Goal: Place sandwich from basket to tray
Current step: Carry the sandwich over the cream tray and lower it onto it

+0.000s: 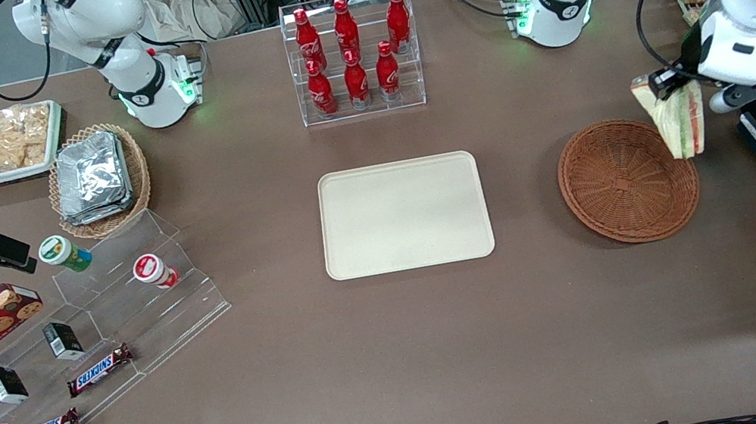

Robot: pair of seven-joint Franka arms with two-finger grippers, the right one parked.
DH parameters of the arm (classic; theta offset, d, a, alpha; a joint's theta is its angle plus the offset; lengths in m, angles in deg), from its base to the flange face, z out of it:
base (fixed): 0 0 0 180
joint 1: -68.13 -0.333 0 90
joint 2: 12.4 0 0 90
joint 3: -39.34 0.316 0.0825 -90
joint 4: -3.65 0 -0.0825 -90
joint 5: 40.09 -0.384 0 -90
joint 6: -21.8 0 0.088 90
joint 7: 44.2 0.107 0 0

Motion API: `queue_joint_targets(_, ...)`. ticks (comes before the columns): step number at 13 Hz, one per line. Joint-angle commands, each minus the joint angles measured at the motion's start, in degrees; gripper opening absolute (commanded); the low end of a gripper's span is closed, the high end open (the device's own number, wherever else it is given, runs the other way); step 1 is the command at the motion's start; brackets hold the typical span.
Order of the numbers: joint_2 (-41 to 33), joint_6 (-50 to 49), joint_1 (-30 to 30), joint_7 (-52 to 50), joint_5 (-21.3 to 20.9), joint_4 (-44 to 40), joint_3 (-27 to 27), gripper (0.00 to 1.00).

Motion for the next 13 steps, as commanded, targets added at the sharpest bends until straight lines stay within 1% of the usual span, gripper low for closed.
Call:
queue_joint_targets(1, 6.3, -4.7, 0.7, -3.5, -0.7, -8.1, -8.6, 0.0)
queue_joint_targets(3, 11.2, -4.7, 0.7, -10.0, -0.2, -12.9, -18.2, 0.0)
queue_joint_targets(5, 19.1, -4.7, 0.6, -20.3, -0.6, -20.7, -28.1, 0.0)
queue_joint_targets(6, 21.9, -4.6, 0.6, -23.8, -0.9, -22.6, -31.6, 0.0)
queue_joint_targets(8, 23.3, -1.6, 0.6, -26.3, -1.9, -22.1, -33.9, 0.0)
queue_joint_targets(9, 23.6, 0.8, 0.6, -27.0, -1.9, -20.1, -34.0, 0.0)
queue_joint_targets(11, 24.4, 8.8, 0.6, -27.7, -2.3, -13.2, -33.9, 0.0)
queue_joint_targets(13, 25.9, 19.2, 0.5, -27.9, -3.2, -4.9, -33.8, 0.0)
